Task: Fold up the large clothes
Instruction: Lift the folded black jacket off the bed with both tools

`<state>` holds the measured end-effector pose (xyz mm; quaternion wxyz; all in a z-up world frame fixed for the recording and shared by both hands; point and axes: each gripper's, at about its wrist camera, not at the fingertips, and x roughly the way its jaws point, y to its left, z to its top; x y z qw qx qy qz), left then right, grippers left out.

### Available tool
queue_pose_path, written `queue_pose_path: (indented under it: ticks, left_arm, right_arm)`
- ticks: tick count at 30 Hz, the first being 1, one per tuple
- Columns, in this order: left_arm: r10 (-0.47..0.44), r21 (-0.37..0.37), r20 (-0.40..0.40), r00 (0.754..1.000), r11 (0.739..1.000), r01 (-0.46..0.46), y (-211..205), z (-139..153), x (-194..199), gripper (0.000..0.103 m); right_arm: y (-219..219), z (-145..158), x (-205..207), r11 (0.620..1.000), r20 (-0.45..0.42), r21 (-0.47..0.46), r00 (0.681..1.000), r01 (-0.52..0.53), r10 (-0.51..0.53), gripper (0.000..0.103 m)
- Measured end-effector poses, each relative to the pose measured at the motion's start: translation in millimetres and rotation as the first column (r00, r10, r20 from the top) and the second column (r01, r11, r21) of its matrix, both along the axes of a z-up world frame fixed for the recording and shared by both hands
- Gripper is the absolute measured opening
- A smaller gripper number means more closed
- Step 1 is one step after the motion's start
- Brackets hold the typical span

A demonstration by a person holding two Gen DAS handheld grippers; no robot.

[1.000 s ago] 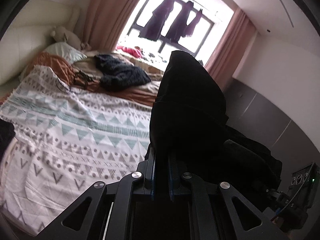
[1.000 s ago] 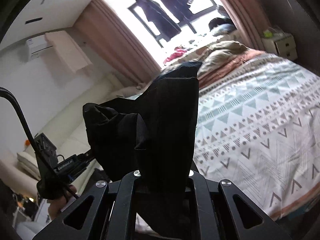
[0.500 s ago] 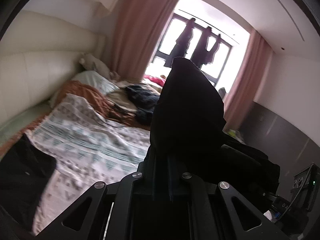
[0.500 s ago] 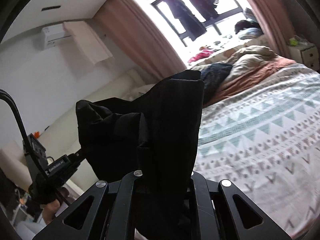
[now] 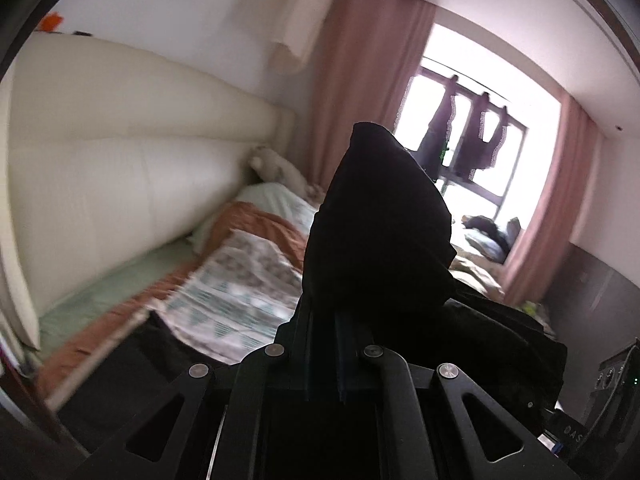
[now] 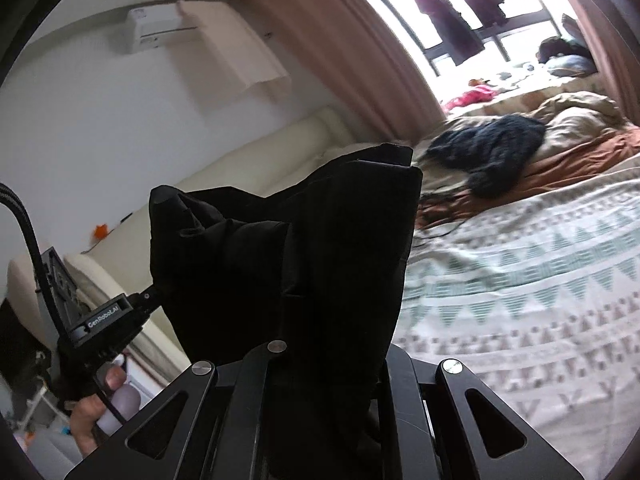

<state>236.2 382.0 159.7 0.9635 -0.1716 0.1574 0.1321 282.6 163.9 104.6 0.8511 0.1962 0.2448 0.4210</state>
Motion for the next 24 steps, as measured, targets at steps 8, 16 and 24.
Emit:
queue_pose_path:
  ticks: [8, 16, 24]
  left_arm:
    - [0.15, 0.059, -0.012, 0.989, 0.987, -0.149, 78.6, 11.9, -36.9, 0.008]
    - [0.281, 0.103, -0.034, 0.959, 0.955, -0.276, 134.9, 29.0, -73.9, 0.008]
    - [0.391, 0.147, -0.076, 0.917, 0.914, -0.378, 171.6, 30.9, -97.5, 0.008]
  right_arm:
    - [91.6, 6.8, -17.1, 0.991, -0.001, -0.02, 0.991, -0.132, 0.132, 0.01]
    - [176.7, 9.7, -46.5, 0.967, -0.017, -0.032, 0.968, -0.252, 0.251, 0.01]
    - [238.3, 7.6, -73.4, 0.917, -0.062, -0.037, 0.916, -0.398, 0.396, 0.01]
